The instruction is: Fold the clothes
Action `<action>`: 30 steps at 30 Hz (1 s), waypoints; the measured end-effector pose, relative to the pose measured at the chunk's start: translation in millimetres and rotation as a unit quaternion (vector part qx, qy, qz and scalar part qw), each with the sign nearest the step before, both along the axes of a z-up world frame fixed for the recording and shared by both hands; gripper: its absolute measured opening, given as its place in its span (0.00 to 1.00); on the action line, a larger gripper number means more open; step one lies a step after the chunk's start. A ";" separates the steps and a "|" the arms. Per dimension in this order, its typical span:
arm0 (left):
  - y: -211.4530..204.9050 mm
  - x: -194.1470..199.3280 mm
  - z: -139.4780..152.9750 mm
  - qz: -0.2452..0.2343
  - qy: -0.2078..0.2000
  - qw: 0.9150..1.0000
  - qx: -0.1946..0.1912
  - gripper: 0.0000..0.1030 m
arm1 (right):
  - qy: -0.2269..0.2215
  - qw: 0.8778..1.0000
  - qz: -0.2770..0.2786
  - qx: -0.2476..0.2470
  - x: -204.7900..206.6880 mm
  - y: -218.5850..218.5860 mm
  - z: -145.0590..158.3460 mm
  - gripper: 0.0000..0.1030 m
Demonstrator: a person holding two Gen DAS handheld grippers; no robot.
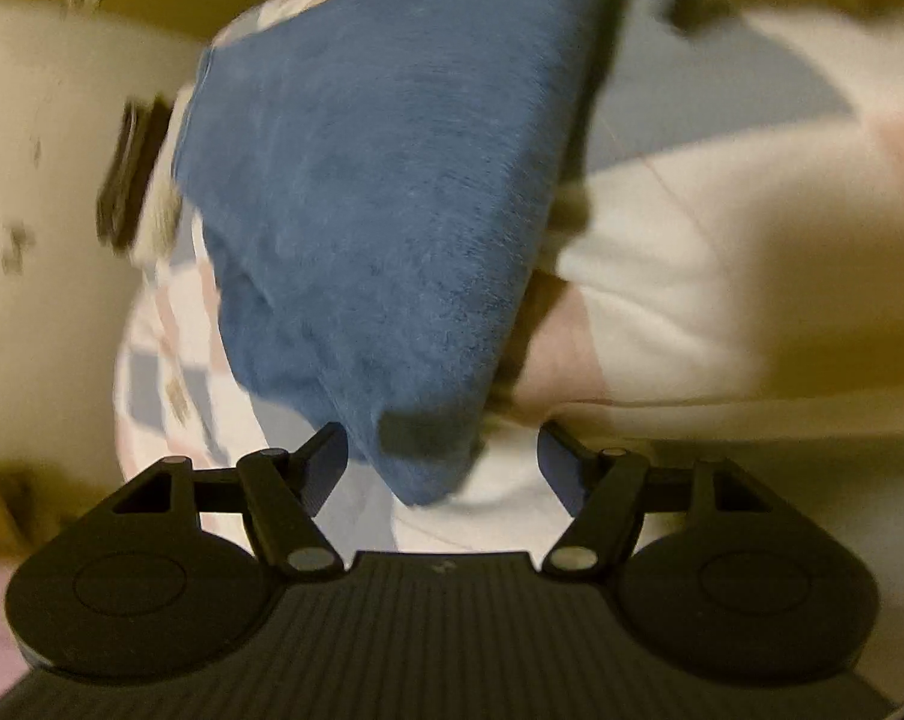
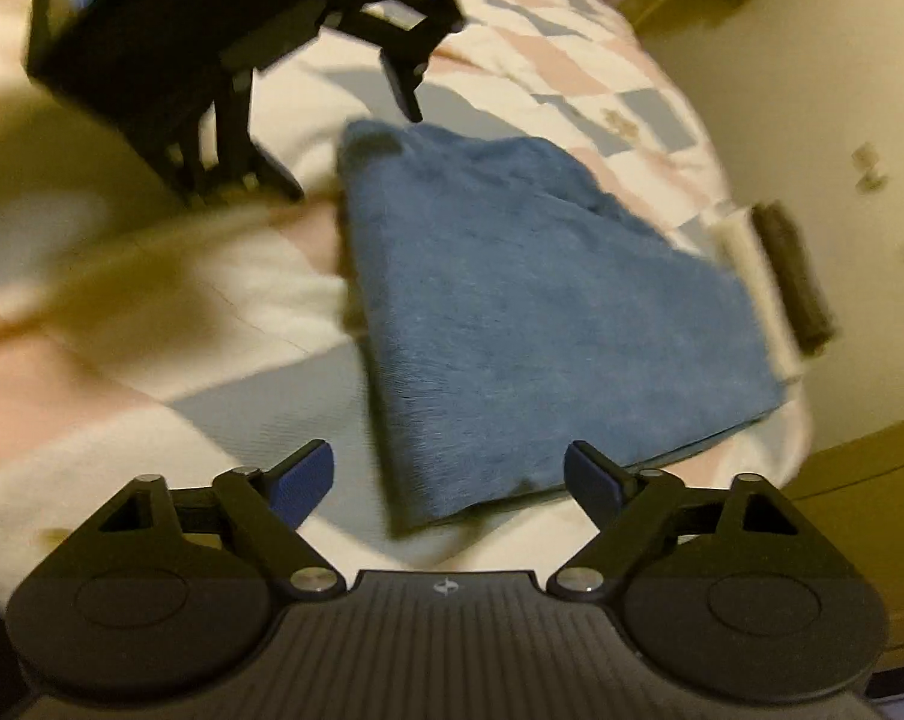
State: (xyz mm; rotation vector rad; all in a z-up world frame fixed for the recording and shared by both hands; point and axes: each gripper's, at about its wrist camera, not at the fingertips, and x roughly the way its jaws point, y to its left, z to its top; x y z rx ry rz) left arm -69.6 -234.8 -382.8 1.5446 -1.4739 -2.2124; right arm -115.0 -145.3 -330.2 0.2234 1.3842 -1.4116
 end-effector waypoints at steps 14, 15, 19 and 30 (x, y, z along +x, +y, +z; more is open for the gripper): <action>-17.7 -9.0 -24.3 -0.087 -0.018 0.995 -0.041 0.30 | 0.033 0.996 0.063 0.050 -19.0 -17.7 -31.6 0.31; -21.2 -13.9 -15.6 -0.075 -0.023 0.997 -0.023 0.28 | 0.000 0.997 0.055 0.056 -28.2 -22.1 -21.3 0.29; -35.4 -34.9 25.0 -0.031 -0.041 0.997 0.051 0.23 | -0.154 0.985 0.014 0.081 -77.8 -40.7 27.5 0.22; -108.2 -125.0 164.6 0.127 0.024 0.964 0.234 0.18 | -0.466 0.876 -0.038 0.116 -255.5 -92.5 115.4 0.18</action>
